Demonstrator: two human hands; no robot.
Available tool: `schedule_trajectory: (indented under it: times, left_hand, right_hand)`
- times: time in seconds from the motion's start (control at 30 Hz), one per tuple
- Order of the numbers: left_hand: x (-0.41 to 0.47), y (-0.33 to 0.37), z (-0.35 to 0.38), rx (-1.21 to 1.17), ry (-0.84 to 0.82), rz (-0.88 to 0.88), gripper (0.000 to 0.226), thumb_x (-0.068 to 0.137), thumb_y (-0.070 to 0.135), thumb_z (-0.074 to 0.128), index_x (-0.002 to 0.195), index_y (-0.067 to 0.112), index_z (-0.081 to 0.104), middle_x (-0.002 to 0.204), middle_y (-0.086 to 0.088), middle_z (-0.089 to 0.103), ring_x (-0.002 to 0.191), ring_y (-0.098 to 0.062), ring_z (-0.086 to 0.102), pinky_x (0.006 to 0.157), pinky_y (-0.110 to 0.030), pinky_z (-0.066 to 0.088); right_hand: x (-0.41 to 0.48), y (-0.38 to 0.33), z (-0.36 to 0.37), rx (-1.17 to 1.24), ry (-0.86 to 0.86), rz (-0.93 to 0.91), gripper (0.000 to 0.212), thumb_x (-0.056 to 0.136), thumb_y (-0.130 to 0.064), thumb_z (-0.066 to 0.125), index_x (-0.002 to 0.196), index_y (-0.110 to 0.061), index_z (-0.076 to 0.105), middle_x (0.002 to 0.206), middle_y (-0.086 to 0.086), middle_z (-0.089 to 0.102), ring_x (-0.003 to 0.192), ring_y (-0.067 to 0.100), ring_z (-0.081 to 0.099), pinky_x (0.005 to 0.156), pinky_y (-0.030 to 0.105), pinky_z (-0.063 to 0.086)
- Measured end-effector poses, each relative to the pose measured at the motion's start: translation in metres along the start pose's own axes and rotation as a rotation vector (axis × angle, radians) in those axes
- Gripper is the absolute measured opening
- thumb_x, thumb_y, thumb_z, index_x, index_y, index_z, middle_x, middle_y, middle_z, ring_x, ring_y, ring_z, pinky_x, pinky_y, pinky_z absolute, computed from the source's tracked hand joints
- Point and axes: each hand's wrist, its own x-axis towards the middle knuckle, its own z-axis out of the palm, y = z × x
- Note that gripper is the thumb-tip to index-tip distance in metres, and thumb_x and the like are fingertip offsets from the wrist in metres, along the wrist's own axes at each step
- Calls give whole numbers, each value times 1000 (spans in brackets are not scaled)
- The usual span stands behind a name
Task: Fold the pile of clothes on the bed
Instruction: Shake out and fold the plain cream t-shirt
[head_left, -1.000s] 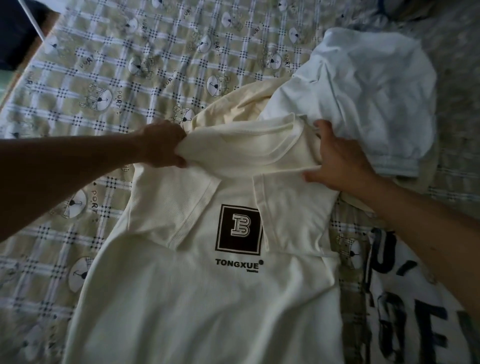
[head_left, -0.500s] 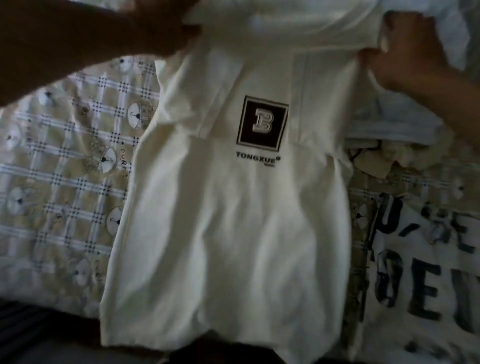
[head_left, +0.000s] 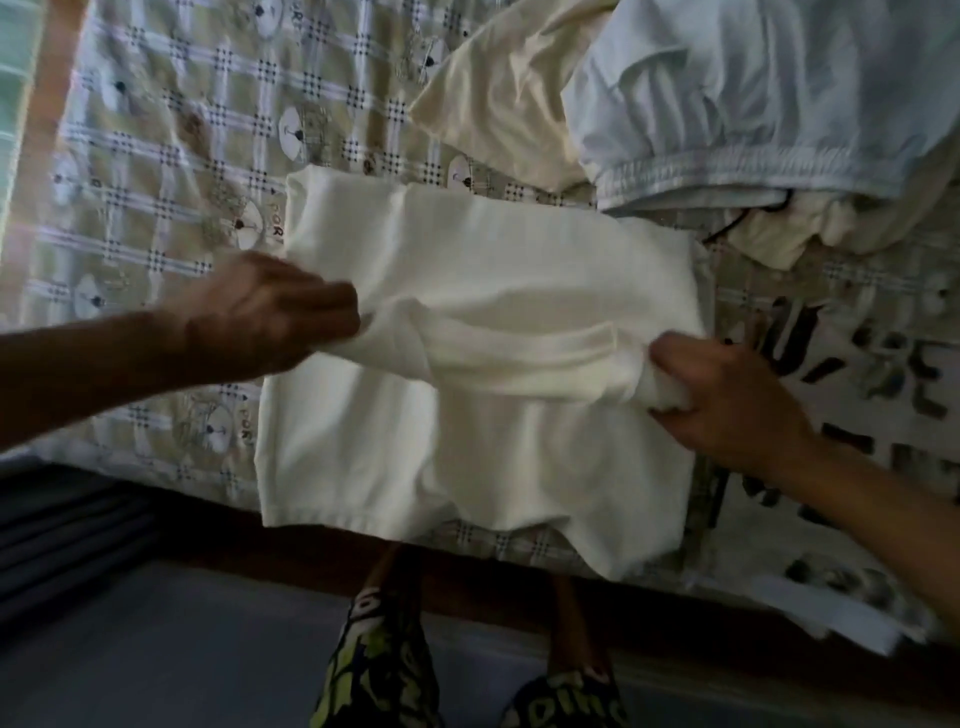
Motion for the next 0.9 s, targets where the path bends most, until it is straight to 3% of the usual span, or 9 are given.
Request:
schedule_trajectory:
  times: [0.1, 0.2, 0.27, 0.33, 0.47, 0.57, 0.7, 0.8, 0.9]
  left_hand:
    - [-43, 53, 47, -6, -158, 55, 29, 87, 14, 66, 112, 14, 51, 107, -13, 62, 72, -28, 62, 55, -40, 57]
    - [-70, 76, 80, -119, -626, 29, 66, 52, 26, 91, 109, 20, 59, 116, -6, 59, 96, -25, 62, 69, -40, 60]
    - [-77, 82, 90, -162, -958, 86, 44, 79, 43, 70, 117, 24, 62, 132, -2, 58, 121, -22, 56, 97, -42, 51]
    - [-75, 76, 93, -286, -1043, -43, 41, 90, 58, 44, 115, 30, 61, 133, 6, 55, 126, -15, 50, 107, -36, 40]
    - [-39, 37, 87, -285, -227, -530, 31, 88, 50, 49, 92, 22, 60, 96, 0, 60, 88, -24, 59, 72, -40, 53]
    - [-5, -8, 85, -245, 32, -1116, 51, 85, 40, 70, 122, 9, 52, 124, -18, 50, 114, -38, 49, 92, -51, 47]
    - [36, -39, 87, -637, 243, -1744, 87, 77, 52, 78, 144, 13, 38, 145, -14, 43, 131, -31, 44, 107, -42, 39]
    - [46, -56, 87, -805, 262, -1742, 63, 77, 42, 81, 128, 12, 59, 121, -8, 62, 101, -25, 61, 86, -35, 50]
    - [43, -71, 83, -785, 196, -1565, 22, 85, 39, 74, 101, 23, 72, 95, -11, 68, 76, -25, 62, 72, -34, 53]
  right_hand:
    - [-45, -9, 51, -105, -280, -40, 37, 58, -16, 71, 93, -18, 61, 92, 6, 61, 80, 28, 66, 52, 33, 54]
    - [-80, -15, 85, -213, -662, 44, 33, 62, -15, 73, 92, -23, 62, 96, 2, 56, 87, 25, 64, 58, 30, 49]
    - [-89, -20, 89, -279, -880, 105, 22, 82, -28, 63, 103, -22, 62, 111, 3, 55, 101, 23, 60, 74, 32, 48]
    - [-76, -22, 78, -241, -941, 219, 17, 87, -41, 57, 94, -27, 58, 102, -2, 57, 95, 20, 59, 73, 31, 46]
    - [-16, -1, 43, 70, -379, 545, 23, 84, -39, 66, 73, -26, 51, 72, -4, 57, 68, 19, 58, 62, 33, 47]
    - [29, 24, 24, 279, 119, 798, 31, 83, -37, 73, 93, -16, 53, 86, 1, 59, 74, 19, 56, 68, 33, 46]
    - [71, 60, 19, 873, 348, 1243, 56, 68, -56, 76, 101, -16, 56, 108, 8, 68, 89, 23, 66, 78, 37, 57]
    - [83, 72, 13, 1302, 246, 1286, 35, 85, -44, 70, 104, -16, 66, 102, 9, 73, 84, 21, 69, 73, 35, 59]
    - [83, 86, 10, 1347, 106, 1194, 21, 92, -24, 65, 108, -11, 68, 108, 10, 72, 92, 23, 69, 73, 33, 58]
